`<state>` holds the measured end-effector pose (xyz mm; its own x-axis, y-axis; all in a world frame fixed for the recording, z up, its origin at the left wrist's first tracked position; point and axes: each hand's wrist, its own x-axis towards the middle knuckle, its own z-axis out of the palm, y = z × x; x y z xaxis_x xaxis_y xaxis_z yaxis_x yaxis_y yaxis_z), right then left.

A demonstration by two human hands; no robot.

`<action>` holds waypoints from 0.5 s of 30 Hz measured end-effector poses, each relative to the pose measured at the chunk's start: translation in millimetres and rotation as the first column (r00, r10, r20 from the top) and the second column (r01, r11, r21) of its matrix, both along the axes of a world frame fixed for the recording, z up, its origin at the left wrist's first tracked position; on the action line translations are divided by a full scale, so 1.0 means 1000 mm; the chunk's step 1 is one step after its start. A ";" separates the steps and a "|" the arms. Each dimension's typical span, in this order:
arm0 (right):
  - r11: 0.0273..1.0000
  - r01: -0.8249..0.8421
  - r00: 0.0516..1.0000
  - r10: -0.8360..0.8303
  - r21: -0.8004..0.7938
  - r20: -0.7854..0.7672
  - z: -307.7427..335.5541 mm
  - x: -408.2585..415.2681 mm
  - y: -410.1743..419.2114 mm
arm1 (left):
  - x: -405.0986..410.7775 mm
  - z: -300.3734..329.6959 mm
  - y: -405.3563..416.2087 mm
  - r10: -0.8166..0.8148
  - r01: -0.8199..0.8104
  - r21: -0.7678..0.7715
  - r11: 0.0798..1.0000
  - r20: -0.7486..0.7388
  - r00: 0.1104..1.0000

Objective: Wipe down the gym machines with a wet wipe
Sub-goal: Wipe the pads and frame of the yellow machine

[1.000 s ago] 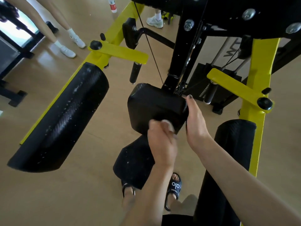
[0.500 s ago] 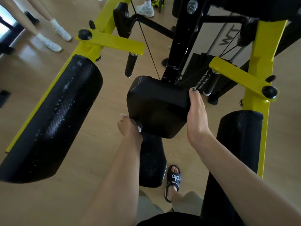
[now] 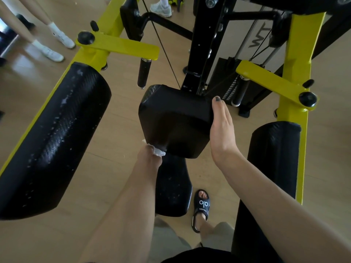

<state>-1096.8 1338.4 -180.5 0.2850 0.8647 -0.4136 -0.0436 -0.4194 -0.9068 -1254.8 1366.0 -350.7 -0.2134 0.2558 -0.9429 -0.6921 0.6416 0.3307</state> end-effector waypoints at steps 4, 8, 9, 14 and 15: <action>1.000 -0.017 1.000 0.017 0.009 -0.002 -0.002 0.000 0.000 | 0.019 -0.016 -0.016 -0.070 0.062 -0.055 0.997 -0.144 0.987; 0.999 -0.025 1.000 0.025 0.028 -0.017 -0.001 0.000 -0.001 | 0.025 0.003 -0.022 0.134 -0.128 0.121 0.984 -0.051 0.990; 0.999 -0.027 1.000 0.027 0.026 -0.013 -0.001 0.000 -0.001 | 0.029 0.009 -0.023 0.082 -0.070 0.150 0.986 -0.080 0.993; 0.999 -0.011 1.000 0.011 0.033 -0.009 -0.001 -0.002 -0.001 | 0.020 0.002 -0.026 -0.187 0.229 0.099 0.968 -0.325 0.927; 0.999 -0.010 1.000 0.010 0.037 -0.009 -0.002 -0.002 -0.001 | 0.016 -0.002 -0.028 -0.252 0.285 0.029 0.958 -0.384 0.888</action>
<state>-1098.5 1337.3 -182.1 0.2727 0.8821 -0.3841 -0.0482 -0.3862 -0.9212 -1238.4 1337.8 -352.4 -0.4573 0.4262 -0.7805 -0.3127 0.7446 0.5898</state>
